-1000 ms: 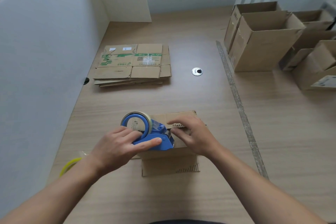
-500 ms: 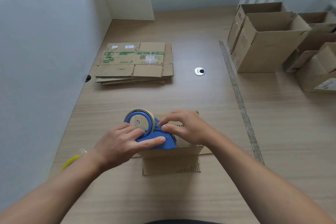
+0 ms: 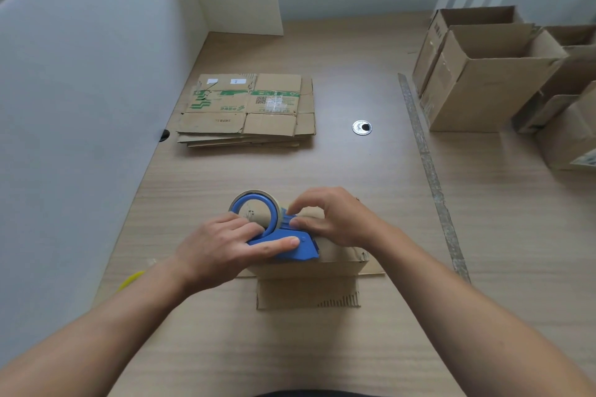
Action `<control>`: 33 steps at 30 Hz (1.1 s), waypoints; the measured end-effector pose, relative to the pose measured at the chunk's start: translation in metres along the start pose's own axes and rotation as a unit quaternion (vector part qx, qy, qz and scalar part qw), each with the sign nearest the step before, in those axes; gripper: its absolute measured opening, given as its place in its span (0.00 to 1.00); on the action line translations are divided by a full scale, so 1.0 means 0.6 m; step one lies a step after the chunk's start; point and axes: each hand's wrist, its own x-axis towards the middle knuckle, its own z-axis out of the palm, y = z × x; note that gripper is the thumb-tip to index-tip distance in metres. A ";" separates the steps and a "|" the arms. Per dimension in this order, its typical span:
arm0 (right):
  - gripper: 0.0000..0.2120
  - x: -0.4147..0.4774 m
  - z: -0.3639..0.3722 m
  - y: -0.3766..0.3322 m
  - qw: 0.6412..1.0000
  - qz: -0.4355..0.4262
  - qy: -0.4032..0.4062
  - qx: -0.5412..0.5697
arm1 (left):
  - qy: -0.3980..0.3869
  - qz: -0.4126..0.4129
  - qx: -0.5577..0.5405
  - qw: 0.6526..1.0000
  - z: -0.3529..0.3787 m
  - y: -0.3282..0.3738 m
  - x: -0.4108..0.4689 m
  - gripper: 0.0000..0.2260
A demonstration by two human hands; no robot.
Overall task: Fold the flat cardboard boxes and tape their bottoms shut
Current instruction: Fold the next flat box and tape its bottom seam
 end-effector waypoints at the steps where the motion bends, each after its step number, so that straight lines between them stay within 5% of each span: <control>1: 0.07 -0.001 0.001 0.000 1.000 -0.004 0.004 -0.001 | -0.004 -0.001 -0.002 1.000 0.000 0.000 0.000 0.34; 9: 0.04 0.006 0.000 -0.004 0.999 0.030 -0.001 0.029 | 0.003 -0.007 -0.011 1.000 0.002 -0.004 0.005 0.32; 18: 0.12 0.035 -0.005 -0.012 0.996 0.086 -0.030 0.001 | 0.002 -0.013 -0.016 1.000 0.000 -0.005 0.011 0.28; 33: 0.02 -0.004 0.014 -0.015 0.994 0.000 0.099 0.036 | 0.007 -0.032 -0.037 0.999 -0.009 -0.002 0.018 0.23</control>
